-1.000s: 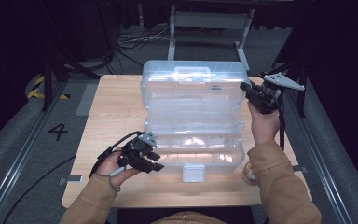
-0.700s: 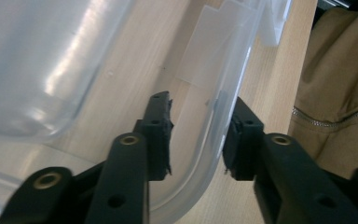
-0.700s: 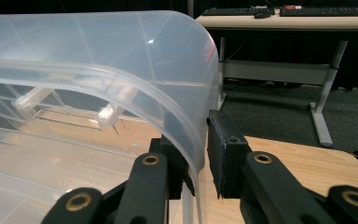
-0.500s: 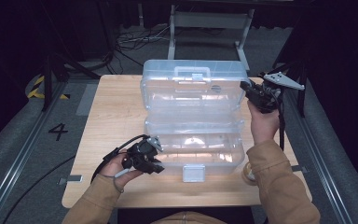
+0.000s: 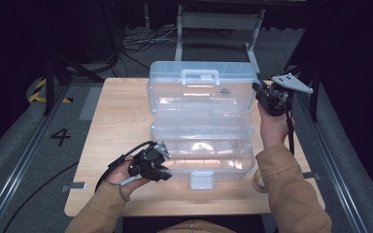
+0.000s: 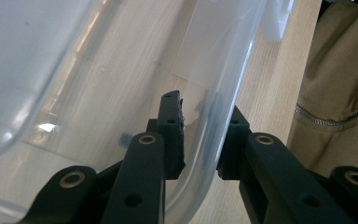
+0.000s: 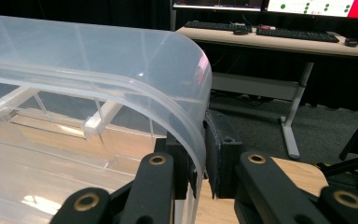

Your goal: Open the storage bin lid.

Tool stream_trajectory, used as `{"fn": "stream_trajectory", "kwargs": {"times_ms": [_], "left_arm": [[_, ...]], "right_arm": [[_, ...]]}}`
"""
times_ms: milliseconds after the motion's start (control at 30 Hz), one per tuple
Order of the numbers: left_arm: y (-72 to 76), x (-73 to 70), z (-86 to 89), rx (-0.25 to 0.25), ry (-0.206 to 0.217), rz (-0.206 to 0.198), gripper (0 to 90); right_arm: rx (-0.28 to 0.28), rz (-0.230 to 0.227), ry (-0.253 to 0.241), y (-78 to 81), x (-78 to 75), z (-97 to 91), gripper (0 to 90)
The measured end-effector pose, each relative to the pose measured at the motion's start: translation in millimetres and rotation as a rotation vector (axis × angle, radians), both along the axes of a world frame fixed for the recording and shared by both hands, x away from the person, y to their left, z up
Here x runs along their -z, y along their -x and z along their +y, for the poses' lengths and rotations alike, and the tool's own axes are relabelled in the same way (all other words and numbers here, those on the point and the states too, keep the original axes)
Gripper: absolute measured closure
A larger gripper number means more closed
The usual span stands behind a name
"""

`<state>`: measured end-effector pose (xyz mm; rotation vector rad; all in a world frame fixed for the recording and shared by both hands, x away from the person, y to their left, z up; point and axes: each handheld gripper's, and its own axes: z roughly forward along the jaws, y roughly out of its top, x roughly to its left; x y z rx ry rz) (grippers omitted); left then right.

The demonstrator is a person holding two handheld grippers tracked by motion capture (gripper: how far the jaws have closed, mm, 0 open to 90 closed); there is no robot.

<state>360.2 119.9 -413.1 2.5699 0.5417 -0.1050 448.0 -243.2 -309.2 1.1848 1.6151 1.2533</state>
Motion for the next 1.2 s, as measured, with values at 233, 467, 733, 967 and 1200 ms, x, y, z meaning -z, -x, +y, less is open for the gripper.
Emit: {"fn": "stream_trajectory", "kwargs": {"times_ms": [233, 467, 733, 967, 1200], "left_arm": [[-0.2, 1.0, 2.6, 0.005, 0.028, -0.006, 76.1], [0.3, 1.7, 3.8, -0.007, 0.043, -0.003, 75.8], [2.2, 2.5, 4.5, -0.021, 0.060, -0.014, 74.8], [2.9, 2.9, 4.8, -0.022, 0.070, -0.023, 74.6], [0.9, 3.1, 5.9, -0.032, 0.088, 0.009, 74.9]], "right_arm": [[-0.007, -0.008, -0.014, -6.2, 2.3, -1.3, 81.2], [-0.015, -0.032, -0.006, -14.0, 5.5, -2.6, 82.2], [-0.018, -0.051, 0.009, -21.6, 8.0, -2.6, 83.3], [-0.016, -0.023, -0.012, -30.3, 6.9, -2.9, 83.5], [-0.022, -0.001, -0.025, -39.5, 6.7, -3.7, 83.8]]}}
